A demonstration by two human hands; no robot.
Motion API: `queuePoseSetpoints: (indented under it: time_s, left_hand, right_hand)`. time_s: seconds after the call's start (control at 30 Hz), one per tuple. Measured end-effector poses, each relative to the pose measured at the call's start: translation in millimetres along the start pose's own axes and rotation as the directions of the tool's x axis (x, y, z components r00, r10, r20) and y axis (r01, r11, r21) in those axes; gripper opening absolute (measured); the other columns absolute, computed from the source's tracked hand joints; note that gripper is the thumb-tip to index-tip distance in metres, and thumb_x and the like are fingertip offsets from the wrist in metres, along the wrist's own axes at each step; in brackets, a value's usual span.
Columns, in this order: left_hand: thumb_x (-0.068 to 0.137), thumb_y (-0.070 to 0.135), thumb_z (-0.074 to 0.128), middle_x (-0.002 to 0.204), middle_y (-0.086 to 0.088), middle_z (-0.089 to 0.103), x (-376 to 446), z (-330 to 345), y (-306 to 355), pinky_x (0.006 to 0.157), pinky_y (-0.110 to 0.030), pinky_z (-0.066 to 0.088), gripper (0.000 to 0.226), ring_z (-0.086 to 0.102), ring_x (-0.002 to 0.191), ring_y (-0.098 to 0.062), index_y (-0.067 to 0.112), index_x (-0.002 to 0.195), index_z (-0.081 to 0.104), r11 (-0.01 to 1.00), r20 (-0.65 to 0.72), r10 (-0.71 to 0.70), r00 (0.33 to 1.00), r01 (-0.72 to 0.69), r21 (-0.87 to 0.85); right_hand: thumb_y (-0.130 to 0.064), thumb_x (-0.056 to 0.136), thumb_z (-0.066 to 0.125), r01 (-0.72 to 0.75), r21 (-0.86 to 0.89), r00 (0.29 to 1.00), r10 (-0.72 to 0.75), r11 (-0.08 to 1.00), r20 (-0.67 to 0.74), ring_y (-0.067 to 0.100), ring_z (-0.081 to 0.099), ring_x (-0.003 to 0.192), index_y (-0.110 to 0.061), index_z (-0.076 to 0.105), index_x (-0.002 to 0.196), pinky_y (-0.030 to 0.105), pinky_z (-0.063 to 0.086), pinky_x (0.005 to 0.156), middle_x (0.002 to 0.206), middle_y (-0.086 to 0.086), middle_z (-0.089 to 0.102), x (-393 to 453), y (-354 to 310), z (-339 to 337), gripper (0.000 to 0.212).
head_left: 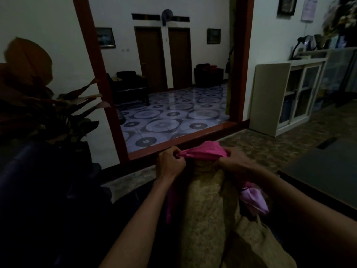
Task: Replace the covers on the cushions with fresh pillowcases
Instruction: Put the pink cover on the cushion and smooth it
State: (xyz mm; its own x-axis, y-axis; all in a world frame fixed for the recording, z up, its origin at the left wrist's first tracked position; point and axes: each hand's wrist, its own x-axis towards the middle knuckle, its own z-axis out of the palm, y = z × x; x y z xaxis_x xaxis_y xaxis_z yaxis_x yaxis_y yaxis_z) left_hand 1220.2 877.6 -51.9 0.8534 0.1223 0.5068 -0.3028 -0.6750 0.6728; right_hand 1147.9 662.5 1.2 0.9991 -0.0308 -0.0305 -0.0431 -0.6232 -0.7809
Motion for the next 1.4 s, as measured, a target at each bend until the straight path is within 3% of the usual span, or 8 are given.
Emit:
queuePoseSetpoints:
  time_s: [0.1,0.2,0.3,0.5,0.7,1.03,1.2,1.4]
  left_hand:
    - [0.087,0.000,0.050,0.077,0.005,0.070,8,2,-10,0.061,-0.031,0.053,0.030,0.066,0.069,-0.014,0.015,0.069,0.069,0.950,-0.054,-0.206,0.977,0.186,-0.253]
    - [0.088,0.001,0.057,0.083,0.009,0.070,3,4,-1,0.062,-0.020,0.054,0.028,0.067,0.075,-0.008,0.025,0.075,0.065,0.985,0.238,0.015,0.971,0.026,-0.171]
    - [0.085,0.016,0.072,0.084,0.020,0.062,-7,19,22,0.061,-0.001,0.041,0.013,0.057,0.077,0.010,0.025,0.091,0.065,0.970,0.299,0.071,0.952,0.004,-0.243]
    - [0.085,0.028,0.074,0.110,0.009,0.064,-5,40,42,0.079,-0.010,0.043,0.035,0.060,0.100,-0.006,0.021,0.117,0.062,0.924,0.167,0.085,0.982,-0.015,-0.383]
    - [0.081,0.027,0.079,0.091,0.006,0.069,4,41,60,0.073,-0.021,0.046,0.018,0.061,0.082,-0.007,0.018,0.094,0.070,0.917,-0.063,-0.106,0.992,0.073,-0.391]
    - [0.089,0.009,0.067,0.098,-0.004,0.064,24,32,30,0.082,-0.027,0.044,0.003,0.057,0.092,-0.016,0.011,0.090,0.070,0.966,0.083,0.248,0.965,-0.240,-0.097]
    - [0.087,0.001,0.062,0.090,0.002,0.066,26,22,15,0.073,-0.021,0.043,0.012,0.057,0.083,-0.010,0.013,0.088,0.064,0.908,0.219,0.419,0.881,-0.407,-0.101]
    - [0.098,0.011,0.058,0.079,0.008,0.057,10,25,-7,0.066,-0.023,0.042,0.020,0.050,0.068,-0.002,0.025,0.086,0.050,0.930,0.298,0.345,0.890,-0.281,-0.237]
  right_hand:
    - [-0.010,0.089,0.064,-0.063,0.117,0.998,0.060,0.991,0.031,0.021,0.062,0.086,-0.014,0.064,0.107,0.030,0.052,0.071,0.096,0.008,0.066,0,10,-18,0.019]
    - [-0.011,0.089,0.063,-0.147,0.201,0.989,0.145,0.969,0.022,0.022,0.059,0.092,-0.022,0.060,0.106,0.032,0.049,0.075,0.102,0.007,0.063,3,22,-32,0.020]
    - [-0.011,0.089,0.062,-0.152,0.196,0.987,0.140,0.969,0.075,0.025,0.061,0.098,-0.021,0.062,0.107,0.038,0.051,0.087,0.109,0.011,0.064,5,24,-31,0.020]
    - [-0.012,0.089,0.062,-0.145,0.128,0.986,0.133,0.981,0.095,0.023,0.059,0.086,-0.015,0.063,0.091,0.037,0.047,0.083,0.097,0.011,0.064,4,15,-30,0.005]
    - [-0.018,0.090,0.063,-0.082,0.066,0.979,0.068,0.994,0.193,0.025,0.065,0.103,-0.022,0.066,0.109,0.042,0.051,0.096,0.114,0.008,0.068,4,11,-30,0.020]
    - [-0.016,0.069,0.069,-0.162,0.122,0.966,0.132,0.979,0.220,0.035,0.068,0.103,-0.012,0.071,0.102,0.052,0.050,0.103,0.103,0.015,0.074,6,12,-39,0.034]
    - [0.001,0.082,0.060,-0.192,0.130,0.975,0.174,0.973,0.141,0.028,0.066,0.080,-0.011,0.076,0.066,0.038,0.051,0.081,0.079,0.012,0.073,10,23,-38,0.025]
    - [0.000,0.087,0.057,-0.004,0.085,0.997,-0.002,0.996,0.076,0.027,0.066,0.106,-0.020,0.072,0.108,0.043,0.052,0.099,0.115,0.012,0.071,11,28,-37,0.032]
